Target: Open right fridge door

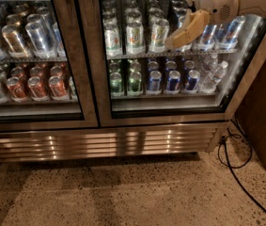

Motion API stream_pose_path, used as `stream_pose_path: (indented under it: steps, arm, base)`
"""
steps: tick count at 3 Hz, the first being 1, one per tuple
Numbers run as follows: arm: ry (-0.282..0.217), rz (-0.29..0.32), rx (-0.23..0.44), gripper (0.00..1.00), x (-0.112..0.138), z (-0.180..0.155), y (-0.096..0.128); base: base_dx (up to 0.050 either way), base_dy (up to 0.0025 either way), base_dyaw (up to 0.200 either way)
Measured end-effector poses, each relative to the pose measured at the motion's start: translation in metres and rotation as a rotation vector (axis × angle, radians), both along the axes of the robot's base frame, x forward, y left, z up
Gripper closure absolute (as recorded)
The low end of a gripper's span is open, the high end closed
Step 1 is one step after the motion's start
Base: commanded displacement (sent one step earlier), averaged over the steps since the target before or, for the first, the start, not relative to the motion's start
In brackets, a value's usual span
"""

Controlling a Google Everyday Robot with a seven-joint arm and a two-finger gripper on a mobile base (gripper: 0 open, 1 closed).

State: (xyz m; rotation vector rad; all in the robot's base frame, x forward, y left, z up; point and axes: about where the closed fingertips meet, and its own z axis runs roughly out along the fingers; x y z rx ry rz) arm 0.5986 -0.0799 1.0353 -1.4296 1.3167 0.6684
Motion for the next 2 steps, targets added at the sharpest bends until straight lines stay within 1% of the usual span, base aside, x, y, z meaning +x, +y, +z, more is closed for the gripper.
stream_pose_path:
  steps: [1, 2]
  arm:
    - [0.028, 0.003, 0.008, 0.00, 0.004, -0.012, 0.006]
    - [0.124, 0.018, 0.016, 0.00, 0.010, -0.055, 0.020]
  base:
    - [0.000, 0.00000, 0.000]
    - [0.000, 0.00000, 0.000]
